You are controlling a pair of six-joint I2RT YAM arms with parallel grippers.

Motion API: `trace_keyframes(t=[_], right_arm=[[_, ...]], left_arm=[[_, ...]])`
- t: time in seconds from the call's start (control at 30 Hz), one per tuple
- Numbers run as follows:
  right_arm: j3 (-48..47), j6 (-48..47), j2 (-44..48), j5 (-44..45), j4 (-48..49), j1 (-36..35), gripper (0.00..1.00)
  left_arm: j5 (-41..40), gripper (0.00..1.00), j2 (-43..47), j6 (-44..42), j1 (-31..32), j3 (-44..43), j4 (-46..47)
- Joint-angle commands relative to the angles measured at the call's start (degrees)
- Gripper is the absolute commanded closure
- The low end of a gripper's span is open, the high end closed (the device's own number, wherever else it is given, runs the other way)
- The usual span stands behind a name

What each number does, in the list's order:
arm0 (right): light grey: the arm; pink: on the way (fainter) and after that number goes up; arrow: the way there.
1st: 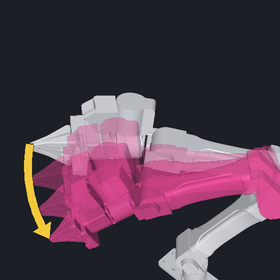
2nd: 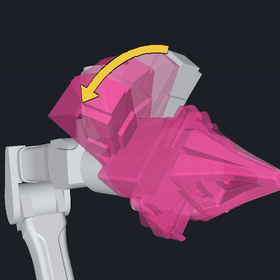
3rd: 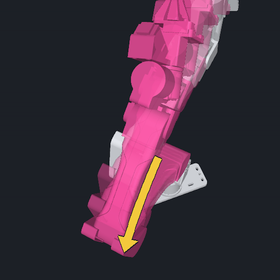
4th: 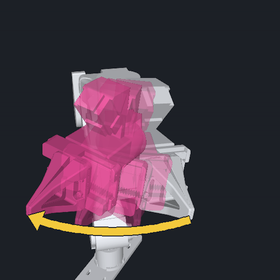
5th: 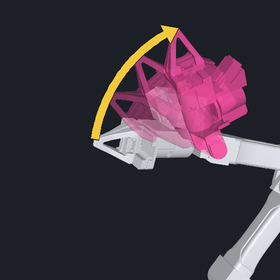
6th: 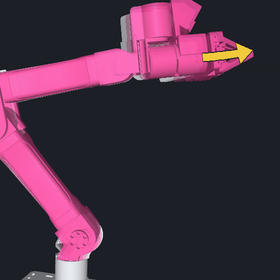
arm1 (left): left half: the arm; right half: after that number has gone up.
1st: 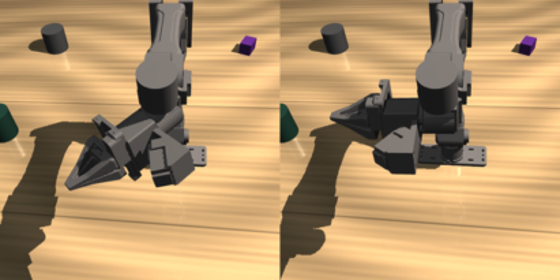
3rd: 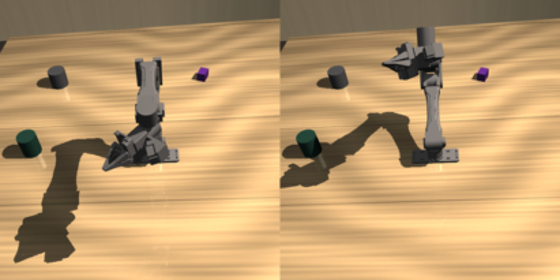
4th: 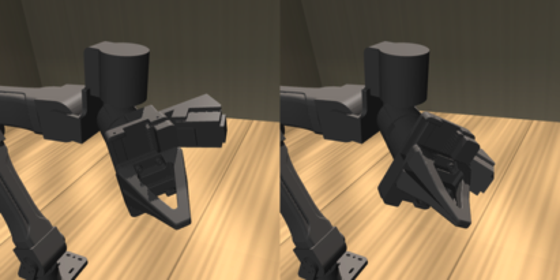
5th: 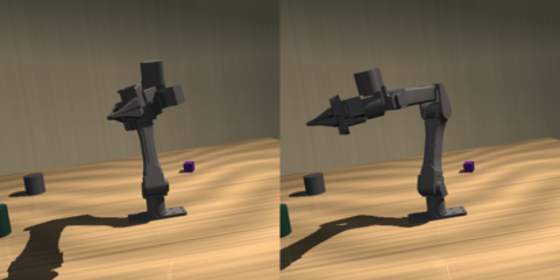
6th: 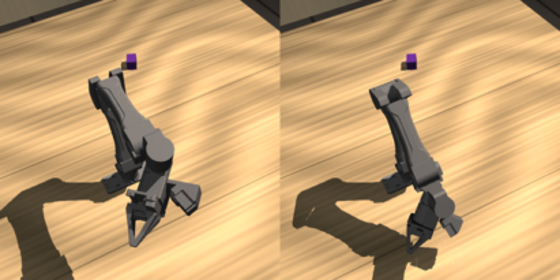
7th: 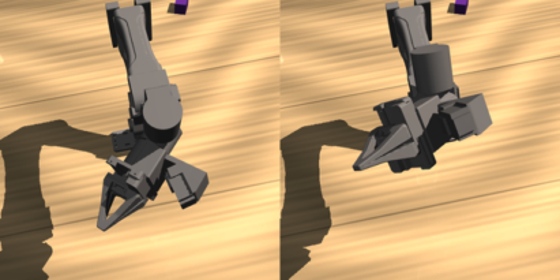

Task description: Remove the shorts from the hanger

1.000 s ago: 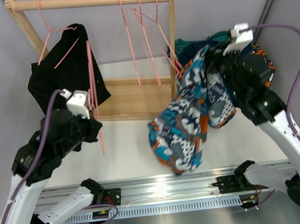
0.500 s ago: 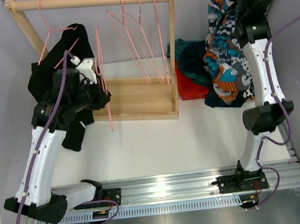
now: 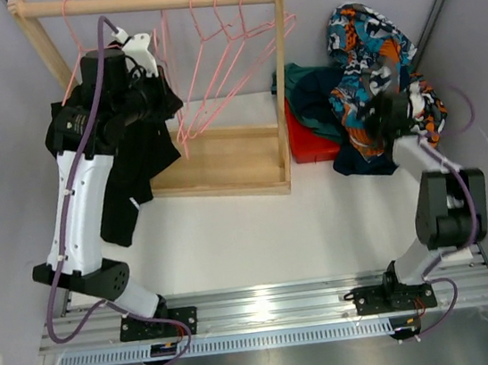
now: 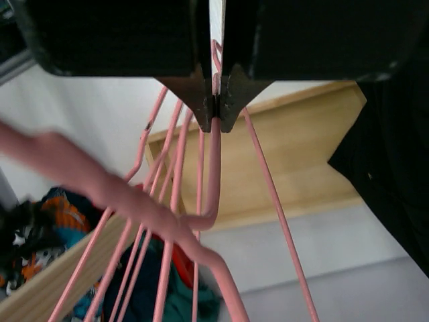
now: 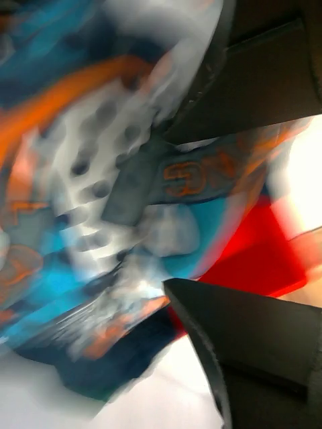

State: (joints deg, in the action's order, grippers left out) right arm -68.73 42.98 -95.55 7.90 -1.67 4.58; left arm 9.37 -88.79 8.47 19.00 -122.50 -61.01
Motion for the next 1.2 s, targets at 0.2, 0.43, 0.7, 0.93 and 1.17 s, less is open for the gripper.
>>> trace_keyframes(t=[0.2,0.43,0.7,0.93,1.17], right_arm=[[34.2,3.1,41.7,-0.7,15.3,-11.5,0.13],[38.8,-1.0,55.7,1.6,11.2,-19.2,0.13],[39.5,-1.2,57.4,1.1,7.9,-20.7,0.14],[41.0,-0.8,58.4,0.6,7.5,-21.1,0.14],[41.8,-1.1,58.9,0.0,6.6,-21.5,0.14]], left_arm=[[-4.8,1.00,-8.5,2.2,-0.9,-17.3,5.1],[-7.3,1.00,-8.9,6.6,-0.9,-20.1,14.1],[-6.0,1.00,-14.4,7.5,-1.3,-22.0,11.4],[-2.2,1.00,-13.5,9.7,-1.5,-15.2,11.5],[-1.2,1.00,-6.1,9.5,-1.5,-0.8,14.7]])
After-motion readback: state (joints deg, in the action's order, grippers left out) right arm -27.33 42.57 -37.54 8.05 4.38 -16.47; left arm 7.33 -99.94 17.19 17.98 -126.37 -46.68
